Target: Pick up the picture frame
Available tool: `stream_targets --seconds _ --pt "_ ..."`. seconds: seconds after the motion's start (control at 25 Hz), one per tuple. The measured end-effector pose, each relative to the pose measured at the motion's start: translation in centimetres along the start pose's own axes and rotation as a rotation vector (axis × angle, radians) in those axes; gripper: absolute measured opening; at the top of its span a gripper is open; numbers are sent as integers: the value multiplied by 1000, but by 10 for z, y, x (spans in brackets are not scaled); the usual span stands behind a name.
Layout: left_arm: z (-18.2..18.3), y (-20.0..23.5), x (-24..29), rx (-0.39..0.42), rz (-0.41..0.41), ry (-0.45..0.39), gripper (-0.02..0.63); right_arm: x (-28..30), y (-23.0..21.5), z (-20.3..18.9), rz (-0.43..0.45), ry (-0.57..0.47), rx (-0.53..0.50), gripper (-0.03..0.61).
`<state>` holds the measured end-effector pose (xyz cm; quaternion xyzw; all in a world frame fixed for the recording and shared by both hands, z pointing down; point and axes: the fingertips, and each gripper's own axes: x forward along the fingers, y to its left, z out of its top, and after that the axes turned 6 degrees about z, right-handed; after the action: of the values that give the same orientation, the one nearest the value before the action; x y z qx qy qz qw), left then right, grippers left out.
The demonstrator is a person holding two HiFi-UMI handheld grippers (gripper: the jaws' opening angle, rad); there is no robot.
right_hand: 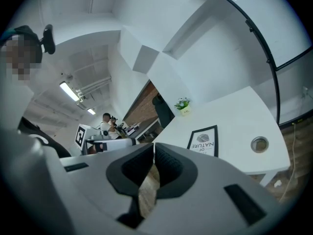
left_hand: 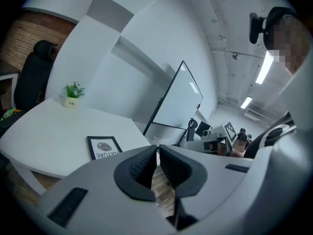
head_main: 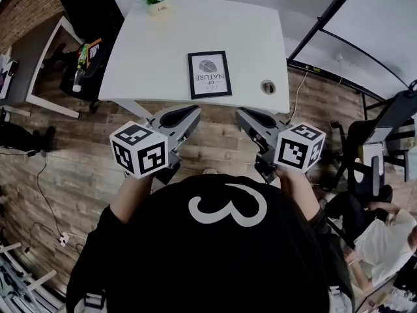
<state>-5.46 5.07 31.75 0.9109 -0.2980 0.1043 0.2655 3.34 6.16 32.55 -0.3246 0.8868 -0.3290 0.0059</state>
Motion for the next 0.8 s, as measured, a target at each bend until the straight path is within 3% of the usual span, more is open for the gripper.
stream_targets --seconds 0.36,0.8 --pt "-3 28 26 -44 40 30 18 3 -45 -6 -46 19 63 28" --pt "17 79 55 -115 135 24 20 30 -97 24 -53 80 48 29"
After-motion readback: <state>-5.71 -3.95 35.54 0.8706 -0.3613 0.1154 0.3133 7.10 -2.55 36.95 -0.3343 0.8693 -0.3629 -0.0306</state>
